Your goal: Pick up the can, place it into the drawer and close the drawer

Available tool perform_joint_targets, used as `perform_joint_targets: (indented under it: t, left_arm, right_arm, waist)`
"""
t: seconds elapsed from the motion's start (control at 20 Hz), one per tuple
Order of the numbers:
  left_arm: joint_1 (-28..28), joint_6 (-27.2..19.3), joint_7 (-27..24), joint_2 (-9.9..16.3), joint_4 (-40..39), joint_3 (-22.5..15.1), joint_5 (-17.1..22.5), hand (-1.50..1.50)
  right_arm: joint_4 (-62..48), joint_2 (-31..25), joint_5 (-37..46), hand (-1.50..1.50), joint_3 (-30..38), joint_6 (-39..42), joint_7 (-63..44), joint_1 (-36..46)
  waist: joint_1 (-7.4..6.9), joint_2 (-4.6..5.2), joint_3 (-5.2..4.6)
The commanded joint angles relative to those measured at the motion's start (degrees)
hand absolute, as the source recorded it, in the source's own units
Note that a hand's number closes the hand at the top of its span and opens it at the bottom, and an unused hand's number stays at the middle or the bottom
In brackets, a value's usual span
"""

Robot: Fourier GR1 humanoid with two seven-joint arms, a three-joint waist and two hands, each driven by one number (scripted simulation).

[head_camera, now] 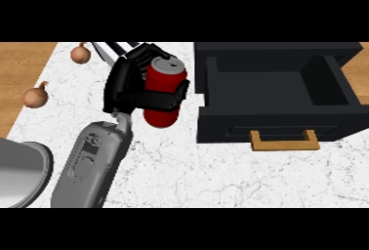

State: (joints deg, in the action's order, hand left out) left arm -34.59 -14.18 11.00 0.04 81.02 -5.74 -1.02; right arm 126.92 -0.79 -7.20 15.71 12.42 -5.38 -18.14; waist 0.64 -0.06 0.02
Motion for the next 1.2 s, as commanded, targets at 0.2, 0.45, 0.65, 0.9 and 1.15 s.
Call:
perform_joint_targets:
  t: [0.2,0.45,0.65,0.9,1.15]
  left_arm:
    - [-15.42,-6.31,7.15,-0.04,-5.16,-3.50,0.13,1.50]
    - [-22.57,-7.01,7.83,0.15,-11.02,-1.82,1.81,1.50]
    - [-32.58,-11.62,7.21,-0.04,-21.97,-3.63,4.28,1.50]
    - [-39.14,-12.93,3.82,-0.04,-31.61,-3.04,7.07,1.50]
    - [-45.35,-17.89,4.82,-0.04,-36.12,-9.21,12.99,1.50]
  right_arm:
    - [-0.74,-1.50,-1.40,-1.50,2.19,-0.43,-1.66,3.25]
    - [-2.69,-1.13,-0.45,-1.50,2.21,0.88,0.45,1.74]
    - [-2.32,-1.55,-0.83,-1.50,2.32,-0.04,-0.90,4.39]
    - [-2.61,-0.02,0.89,-1.50,1.39,0.64,1.27,2.16]
    - [-0.24,0.70,2.97,-1.50,-1.94,-2.11,-3.26,4.74]
  waist:
    - [0.02,0.03,0.00]
    - [-0.05,0.04,0.00]
    - [0.56,0.20,0.01]
    - [0.98,0.34,0.03]
    - [1.57,0.40,0.03]
